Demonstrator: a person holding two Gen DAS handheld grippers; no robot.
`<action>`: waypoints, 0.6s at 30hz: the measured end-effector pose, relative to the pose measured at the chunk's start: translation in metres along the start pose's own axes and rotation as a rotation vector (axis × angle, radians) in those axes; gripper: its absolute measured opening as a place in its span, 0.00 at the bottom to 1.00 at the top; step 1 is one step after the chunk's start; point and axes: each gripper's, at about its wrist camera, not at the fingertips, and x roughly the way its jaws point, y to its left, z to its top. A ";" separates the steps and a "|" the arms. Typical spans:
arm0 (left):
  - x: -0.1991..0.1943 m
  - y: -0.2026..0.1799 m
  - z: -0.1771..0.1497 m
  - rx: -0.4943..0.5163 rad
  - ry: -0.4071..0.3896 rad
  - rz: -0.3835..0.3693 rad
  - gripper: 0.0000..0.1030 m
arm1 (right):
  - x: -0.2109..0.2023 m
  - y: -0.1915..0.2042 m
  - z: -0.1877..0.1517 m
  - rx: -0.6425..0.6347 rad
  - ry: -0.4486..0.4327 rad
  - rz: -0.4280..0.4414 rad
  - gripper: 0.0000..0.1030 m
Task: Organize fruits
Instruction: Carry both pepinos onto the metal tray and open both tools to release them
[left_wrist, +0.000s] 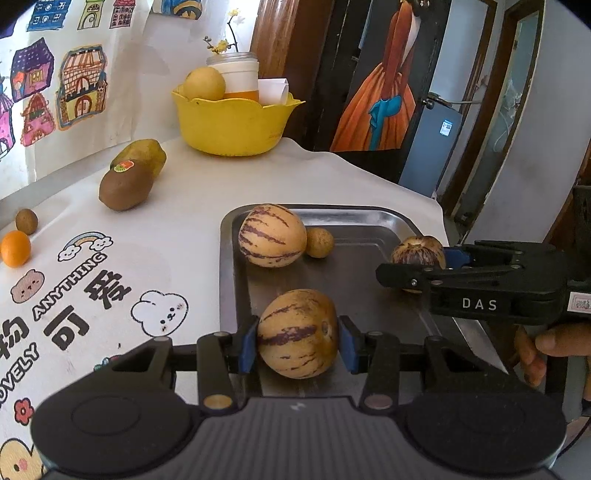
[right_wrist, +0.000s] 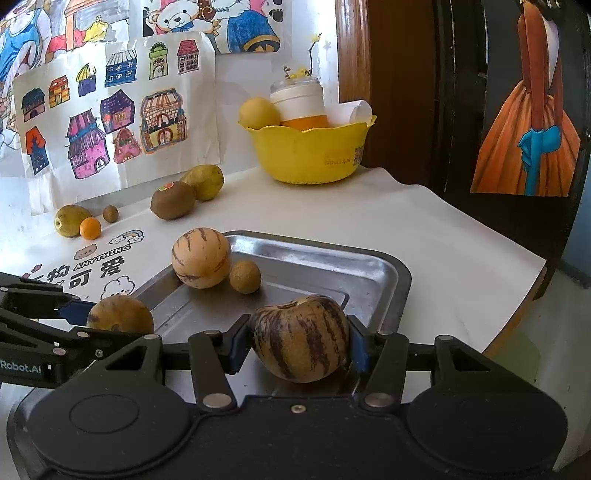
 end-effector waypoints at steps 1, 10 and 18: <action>0.000 0.000 0.000 -0.003 0.000 0.000 0.48 | 0.000 0.000 -0.001 0.002 -0.006 -0.001 0.54; -0.005 0.001 -0.001 -0.020 0.001 0.002 0.52 | -0.009 0.000 -0.001 0.022 -0.028 -0.027 0.59; -0.028 -0.005 -0.002 0.020 -0.064 0.025 0.73 | -0.031 0.003 -0.005 0.023 -0.056 -0.058 0.71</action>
